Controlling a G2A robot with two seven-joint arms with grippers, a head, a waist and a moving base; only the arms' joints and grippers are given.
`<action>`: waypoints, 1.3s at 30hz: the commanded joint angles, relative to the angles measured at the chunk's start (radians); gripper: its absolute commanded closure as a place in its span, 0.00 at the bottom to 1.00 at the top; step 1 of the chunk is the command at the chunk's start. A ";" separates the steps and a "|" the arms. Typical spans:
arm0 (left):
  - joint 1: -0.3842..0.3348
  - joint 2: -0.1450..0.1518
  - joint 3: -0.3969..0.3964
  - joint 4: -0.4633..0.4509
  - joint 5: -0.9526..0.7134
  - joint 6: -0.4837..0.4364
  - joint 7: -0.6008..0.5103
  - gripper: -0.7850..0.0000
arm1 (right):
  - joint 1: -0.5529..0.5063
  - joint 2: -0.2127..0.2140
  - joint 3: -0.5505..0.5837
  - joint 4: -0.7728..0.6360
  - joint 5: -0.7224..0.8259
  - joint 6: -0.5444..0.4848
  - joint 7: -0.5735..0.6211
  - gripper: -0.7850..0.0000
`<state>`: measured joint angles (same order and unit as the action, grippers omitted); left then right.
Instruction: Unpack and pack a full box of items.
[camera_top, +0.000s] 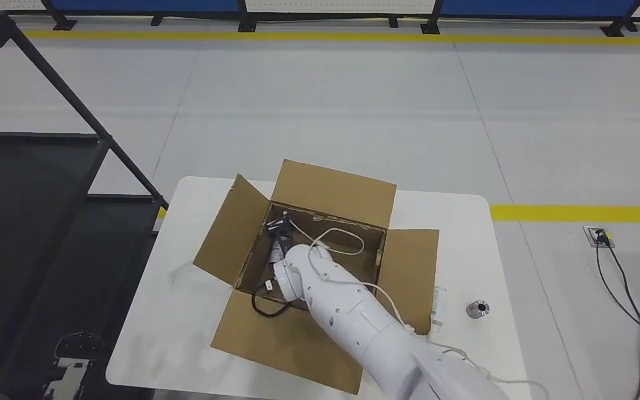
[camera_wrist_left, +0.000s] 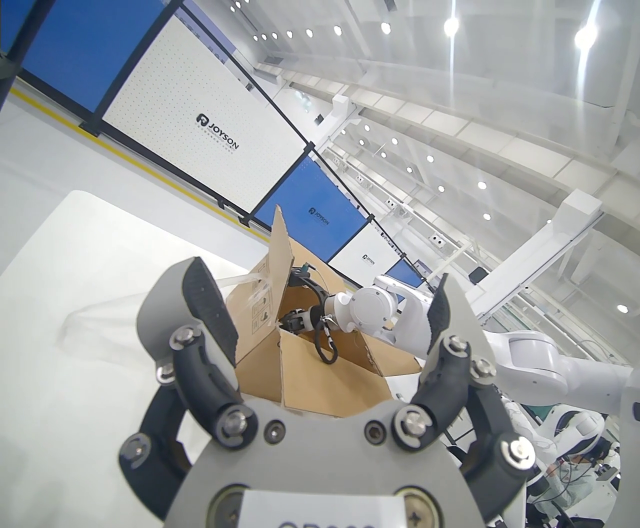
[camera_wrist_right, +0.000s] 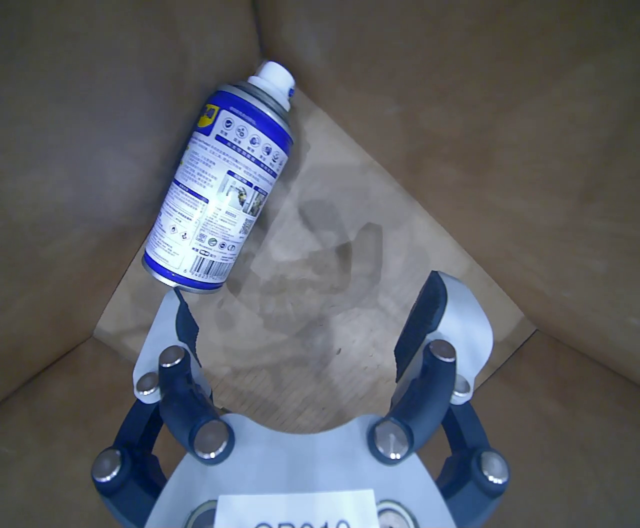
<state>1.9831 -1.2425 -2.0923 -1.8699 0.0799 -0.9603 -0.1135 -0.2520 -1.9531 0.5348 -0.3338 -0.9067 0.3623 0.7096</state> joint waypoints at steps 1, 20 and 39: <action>-0.005 -0.001 -0.003 -0.005 0.013 0.020 0.000 0.00 | 0.001 0.000 0.005 0.004 -0.004 0.019 0.006 0.00; -0.169 -0.019 0.086 -0.156 0.580 0.294 0.093 0.00 | -0.116 0.152 0.164 -0.202 -0.016 -0.309 -0.145 0.00; -0.399 -0.008 0.244 -0.082 0.689 0.491 -0.080 0.00 | -0.153 0.172 0.190 -0.238 -0.039 -0.314 -0.167 0.00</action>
<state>1.5998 -1.2514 -1.8667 -1.9588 0.7518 -0.4723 -0.1780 -0.4014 -1.7836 0.7193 -0.5686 -0.9437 0.0523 0.5446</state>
